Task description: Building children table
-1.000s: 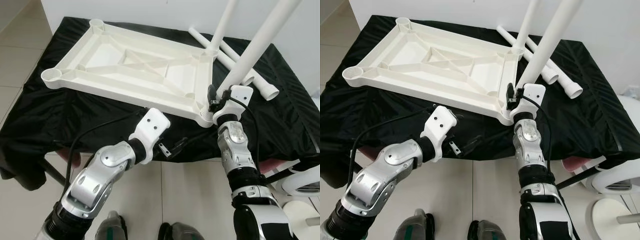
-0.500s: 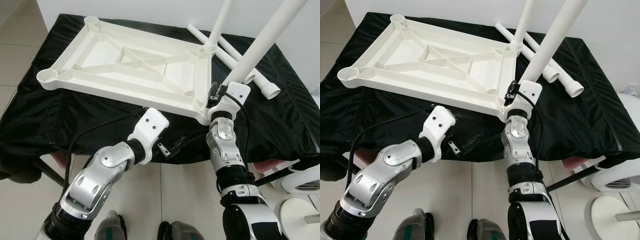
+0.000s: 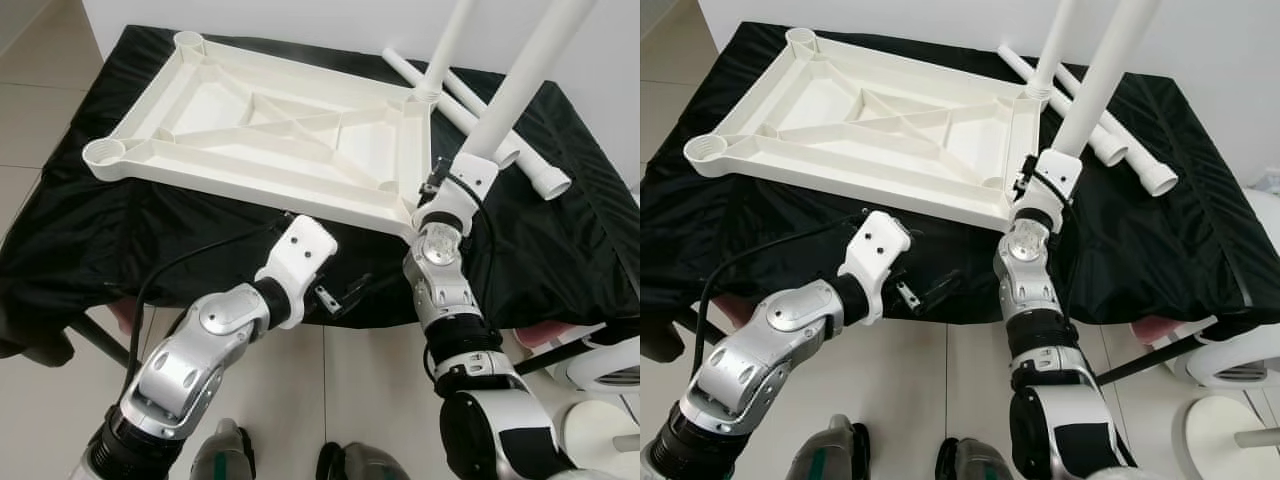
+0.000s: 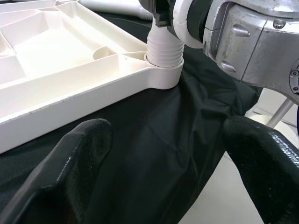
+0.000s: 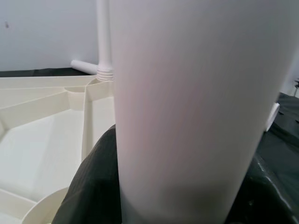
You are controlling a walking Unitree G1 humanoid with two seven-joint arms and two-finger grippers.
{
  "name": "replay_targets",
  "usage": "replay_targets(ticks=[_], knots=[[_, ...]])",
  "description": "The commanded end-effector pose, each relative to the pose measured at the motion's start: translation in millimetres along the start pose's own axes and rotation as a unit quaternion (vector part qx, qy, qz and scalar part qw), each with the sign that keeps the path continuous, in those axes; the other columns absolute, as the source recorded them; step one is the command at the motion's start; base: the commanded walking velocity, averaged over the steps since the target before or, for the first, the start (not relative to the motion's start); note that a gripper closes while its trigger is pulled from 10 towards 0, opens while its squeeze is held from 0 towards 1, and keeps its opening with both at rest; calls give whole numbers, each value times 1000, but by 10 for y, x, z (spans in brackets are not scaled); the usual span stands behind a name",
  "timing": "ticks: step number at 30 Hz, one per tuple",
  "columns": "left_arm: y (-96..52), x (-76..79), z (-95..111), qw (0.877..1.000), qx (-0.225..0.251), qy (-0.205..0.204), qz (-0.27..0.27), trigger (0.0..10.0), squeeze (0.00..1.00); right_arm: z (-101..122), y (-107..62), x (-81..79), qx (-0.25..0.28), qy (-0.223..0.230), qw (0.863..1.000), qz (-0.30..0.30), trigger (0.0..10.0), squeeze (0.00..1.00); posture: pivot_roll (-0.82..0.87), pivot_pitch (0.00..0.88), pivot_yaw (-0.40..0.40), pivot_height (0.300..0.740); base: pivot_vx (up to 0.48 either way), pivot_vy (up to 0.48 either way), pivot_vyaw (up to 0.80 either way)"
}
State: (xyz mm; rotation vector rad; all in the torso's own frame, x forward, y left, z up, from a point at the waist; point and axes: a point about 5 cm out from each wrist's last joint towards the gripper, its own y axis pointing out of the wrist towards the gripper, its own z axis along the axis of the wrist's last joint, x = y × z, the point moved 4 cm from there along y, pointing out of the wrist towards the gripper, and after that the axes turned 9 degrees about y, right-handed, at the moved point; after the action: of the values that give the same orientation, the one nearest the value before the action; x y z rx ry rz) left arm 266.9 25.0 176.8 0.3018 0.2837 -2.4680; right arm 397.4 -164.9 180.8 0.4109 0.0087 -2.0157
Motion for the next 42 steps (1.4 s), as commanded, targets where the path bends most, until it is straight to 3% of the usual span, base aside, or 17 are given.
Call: replay_targets(ticks=[1, 11, 16, 18, 23, 27, 34, 42], knots=[[-7, 23, 43, 1000, 6, 2, -5, 10000, 0, -195, -11, 226, -42, -8, 998, -50, 10000, 0, 124, 109, -96, 740, 0, 0, 0], [-9, 30, 47, 1000, 6, 0, -4, 10000, 0, -301, -31, 423, -69, 6, 991, -113, 10000, 0, 123, 112, -98, 740, 0, 0, 0], [-9, 33, 46, 1000, 6, 0, -5, 10000, 0, -301, -26, 430, -66, -2, 991, -112, 10000, 0, 122, 111, -97, 740, 0, 0, 0], [-9, 35, 48, 1000, 6, 0, -5, 10000, 0, -384, -39, 475, -94, 16, 987, -128, 10000, 0, 123, 109, -97, 740, 0, 0, 0], [-10, 41, 50, 1000, 7, -1, -4, 10000, 0, -452, -53, 589, -107, 6, 983, -149, 10000, 0, 126, 106, -101, 740, 0, 0, 0], [-12, 43, 51, 1000, 7, -1, -4, 10000, 0, -459, -51, 608, -107, -2, 983, -149, 10000, 0, 125, 104, -101, 740, 0, 0, 0], [-12, 48, 53, 1000, 7, -1, -5, 10000, 0, -415, -31, 506, -93, -20, 989, -115, 10000, 0, 125, 101, -103, 740, 0, 0, 0], [-11, 62, 52, 1000, 8, -3, -4, 10000, 0, -360, -108, 442, -65, -28, 992, -103, 10000, 0, 125, 97, -110, 740, 0, 0, 0]])
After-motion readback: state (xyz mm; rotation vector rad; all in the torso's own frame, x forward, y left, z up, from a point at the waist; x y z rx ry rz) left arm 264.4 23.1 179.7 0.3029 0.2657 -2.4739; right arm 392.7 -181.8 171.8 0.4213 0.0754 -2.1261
